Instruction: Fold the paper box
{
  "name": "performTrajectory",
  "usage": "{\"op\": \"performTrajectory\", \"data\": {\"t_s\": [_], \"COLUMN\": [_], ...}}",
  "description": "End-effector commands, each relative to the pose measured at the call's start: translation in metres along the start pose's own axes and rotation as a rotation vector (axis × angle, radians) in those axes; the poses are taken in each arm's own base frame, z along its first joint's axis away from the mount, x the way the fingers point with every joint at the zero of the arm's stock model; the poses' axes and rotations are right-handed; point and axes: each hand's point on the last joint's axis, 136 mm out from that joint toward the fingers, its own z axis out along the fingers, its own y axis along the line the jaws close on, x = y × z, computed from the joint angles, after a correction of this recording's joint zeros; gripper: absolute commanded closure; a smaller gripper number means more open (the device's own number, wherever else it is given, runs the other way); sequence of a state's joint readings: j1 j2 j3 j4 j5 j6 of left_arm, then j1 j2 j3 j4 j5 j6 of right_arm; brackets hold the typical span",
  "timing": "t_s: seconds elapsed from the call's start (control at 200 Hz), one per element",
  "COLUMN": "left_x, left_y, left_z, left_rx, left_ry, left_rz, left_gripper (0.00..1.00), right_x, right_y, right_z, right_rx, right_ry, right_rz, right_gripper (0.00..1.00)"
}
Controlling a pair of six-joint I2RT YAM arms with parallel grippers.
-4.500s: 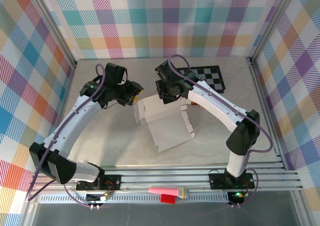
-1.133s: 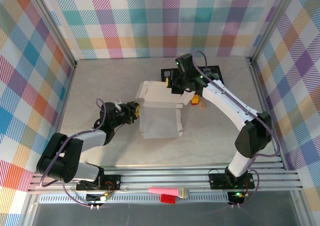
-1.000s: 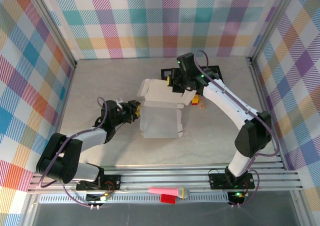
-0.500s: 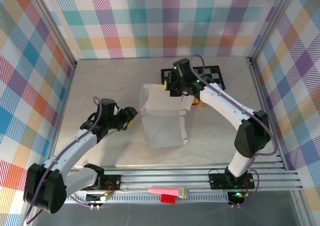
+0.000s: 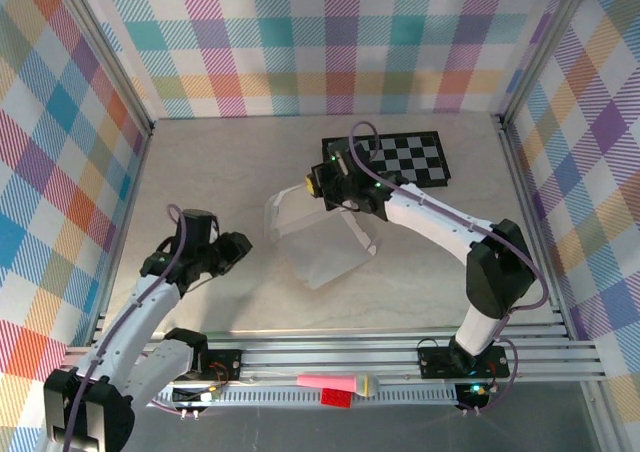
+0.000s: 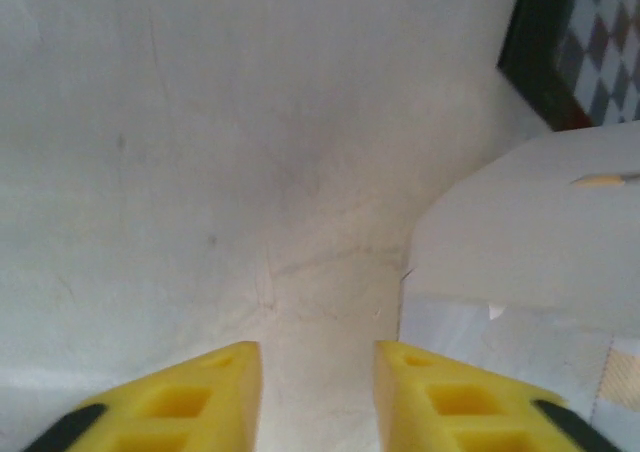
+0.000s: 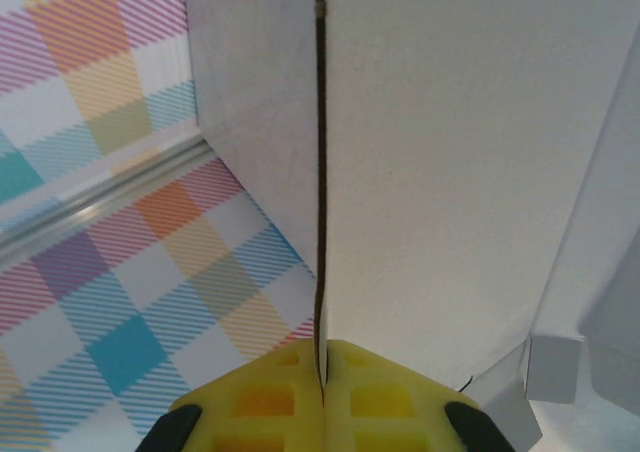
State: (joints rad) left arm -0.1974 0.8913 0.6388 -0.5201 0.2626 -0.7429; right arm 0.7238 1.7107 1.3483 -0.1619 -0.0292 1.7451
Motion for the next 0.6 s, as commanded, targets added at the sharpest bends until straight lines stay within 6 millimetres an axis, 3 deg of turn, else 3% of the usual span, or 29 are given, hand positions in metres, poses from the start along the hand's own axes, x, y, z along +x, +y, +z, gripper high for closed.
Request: {"op": "performTrajectory", "data": {"t_s": [0.0, 0.225, 0.595], "left_x": [-0.014, -0.005, 0.014], "left_y": [-0.007, -0.007, -0.004], "left_z": [-0.003, 0.015, 0.024], "left_rx": [0.032, 0.047, 0.030], "left_ry": [-0.017, 0.075, 0.126], "left_rz": [0.112, 0.242, 0.328], "left_gripper": [0.74, 0.75, 0.71], "right_x": [0.010, 0.019, 0.031], "right_y": [0.002, -0.008, -0.007], "right_z": [0.009, 0.021, 0.005], "right_rx": [-0.091, -0.168, -0.323], "right_ry": [0.065, 0.139, 0.179], "right_rz": [-0.126, -0.195, -0.300], "right_gripper": [1.00, 1.00, 1.00]}}
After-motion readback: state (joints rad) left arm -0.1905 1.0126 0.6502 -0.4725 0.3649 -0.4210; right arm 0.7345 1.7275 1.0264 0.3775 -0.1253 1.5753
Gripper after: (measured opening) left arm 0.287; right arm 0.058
